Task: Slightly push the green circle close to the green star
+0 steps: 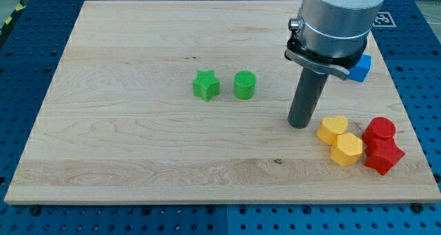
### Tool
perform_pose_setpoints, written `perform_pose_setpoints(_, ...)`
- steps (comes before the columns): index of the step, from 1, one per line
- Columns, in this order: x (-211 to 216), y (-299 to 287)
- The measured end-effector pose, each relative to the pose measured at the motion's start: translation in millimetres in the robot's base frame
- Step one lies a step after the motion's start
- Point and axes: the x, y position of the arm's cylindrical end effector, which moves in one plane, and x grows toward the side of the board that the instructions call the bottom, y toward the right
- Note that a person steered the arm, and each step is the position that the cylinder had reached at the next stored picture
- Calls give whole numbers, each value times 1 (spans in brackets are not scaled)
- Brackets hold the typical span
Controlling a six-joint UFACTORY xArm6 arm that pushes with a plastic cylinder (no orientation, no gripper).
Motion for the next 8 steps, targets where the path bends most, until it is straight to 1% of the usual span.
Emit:
perform_pose_setpoints(4,0,30)
perform_pose_setpoints(6,0,22)
perform_pose_setpoints(7,-2,4)
perform_pose_setpoints(8,-22,3)
